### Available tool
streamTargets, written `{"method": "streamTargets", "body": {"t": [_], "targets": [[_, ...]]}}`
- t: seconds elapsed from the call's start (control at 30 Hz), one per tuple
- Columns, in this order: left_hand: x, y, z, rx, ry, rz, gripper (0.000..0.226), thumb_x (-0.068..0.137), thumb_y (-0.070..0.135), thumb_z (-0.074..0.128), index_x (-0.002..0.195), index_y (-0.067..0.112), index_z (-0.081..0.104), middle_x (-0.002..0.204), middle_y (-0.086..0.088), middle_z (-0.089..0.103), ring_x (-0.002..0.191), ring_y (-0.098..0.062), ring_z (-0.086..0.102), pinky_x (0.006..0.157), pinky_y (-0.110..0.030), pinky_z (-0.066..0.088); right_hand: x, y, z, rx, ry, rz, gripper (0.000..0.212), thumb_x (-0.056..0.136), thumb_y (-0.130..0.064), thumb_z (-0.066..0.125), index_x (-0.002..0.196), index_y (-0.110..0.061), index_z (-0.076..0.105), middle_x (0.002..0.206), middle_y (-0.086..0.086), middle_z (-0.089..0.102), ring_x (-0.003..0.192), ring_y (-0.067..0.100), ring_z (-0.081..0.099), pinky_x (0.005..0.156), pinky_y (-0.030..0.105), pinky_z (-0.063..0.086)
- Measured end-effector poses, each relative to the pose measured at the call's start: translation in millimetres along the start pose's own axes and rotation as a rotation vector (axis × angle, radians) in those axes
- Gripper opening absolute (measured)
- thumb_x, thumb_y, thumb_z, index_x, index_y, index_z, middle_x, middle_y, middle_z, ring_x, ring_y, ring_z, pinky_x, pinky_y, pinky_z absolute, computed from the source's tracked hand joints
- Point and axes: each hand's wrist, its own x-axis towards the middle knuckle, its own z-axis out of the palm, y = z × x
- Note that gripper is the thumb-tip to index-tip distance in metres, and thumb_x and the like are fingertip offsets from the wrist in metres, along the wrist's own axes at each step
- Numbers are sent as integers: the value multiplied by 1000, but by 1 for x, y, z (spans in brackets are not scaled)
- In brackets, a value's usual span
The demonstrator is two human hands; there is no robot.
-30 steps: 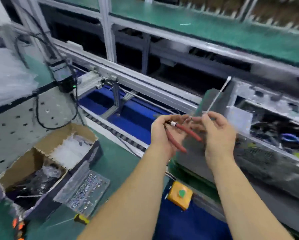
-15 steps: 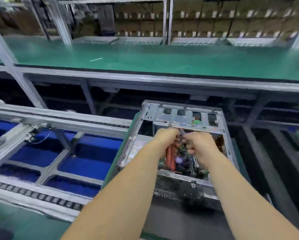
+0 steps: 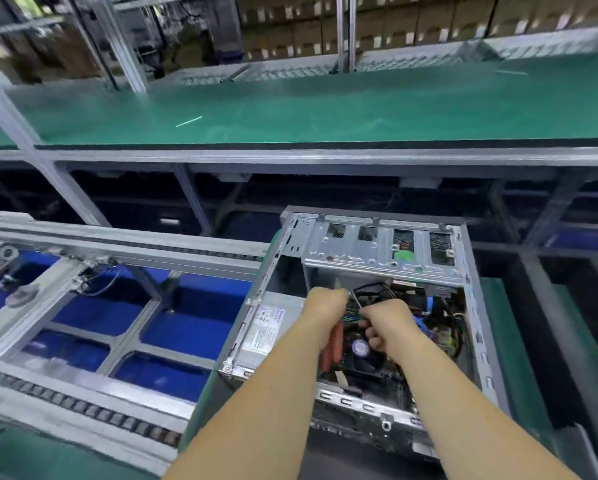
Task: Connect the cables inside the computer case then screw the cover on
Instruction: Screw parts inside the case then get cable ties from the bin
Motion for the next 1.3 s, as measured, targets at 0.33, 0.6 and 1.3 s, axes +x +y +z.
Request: {"method": "streamTargets", "body": {"t": [0.33, 0.6, 1.3], "targets": [[16, -29, 4, -260, -152, -68, 10, 82, 17, 63, 81, 8, 62, 70, -11, 53, 63, -23, 48, 62, -29, 37, -14, 9, -5, -13, 27, -73, 19, 97, -12, 59, 86, -1, 68, 55, 7, 56, 43, 16, 39, 42, 24, 30], [16, -35, 7, -141, -111, 56, 9, 78, 11, 59, 74, 15, 52, 65, -6, 42, 55, -18, 33, 50, -26, 25, -8, 17, -15, -342, 139, -276, 33, 100, -20, 56, 72, -5, 64, 58, 6, 50, 51, 20, 40, 51, 26, 31], [23, -30, 13, 19, -125, 244, 12, 65, 18, 51, 76, 19, 45, 80, -3, 52, 72, -20, 48, 66, -31, 40, 36, -16, 25, 48, 161, 16, 31, 89, 13, 47, 65, -7, 46, 61, 12, 45, 57, 22, 44, 58, 32, 39]]}}
